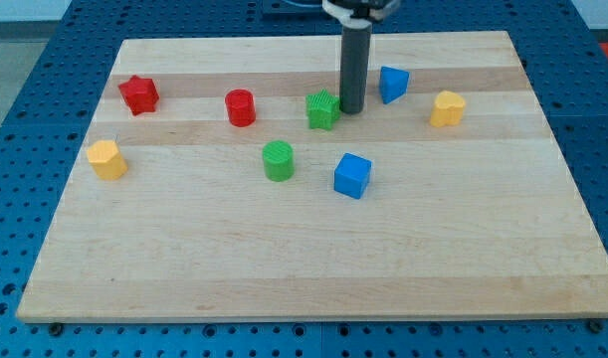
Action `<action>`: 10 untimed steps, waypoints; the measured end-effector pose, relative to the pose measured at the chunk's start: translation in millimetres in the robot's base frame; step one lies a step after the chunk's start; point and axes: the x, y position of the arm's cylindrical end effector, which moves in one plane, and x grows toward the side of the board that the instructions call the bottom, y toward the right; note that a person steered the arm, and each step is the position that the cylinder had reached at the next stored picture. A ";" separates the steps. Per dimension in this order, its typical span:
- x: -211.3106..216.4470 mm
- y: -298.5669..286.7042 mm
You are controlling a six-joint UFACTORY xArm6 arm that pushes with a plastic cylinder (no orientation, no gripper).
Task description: Place the triangle in a diagonal line to the top right of the green star
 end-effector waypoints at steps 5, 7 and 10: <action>-68.7 44.8; -45.9 118.1; -106.7 18.4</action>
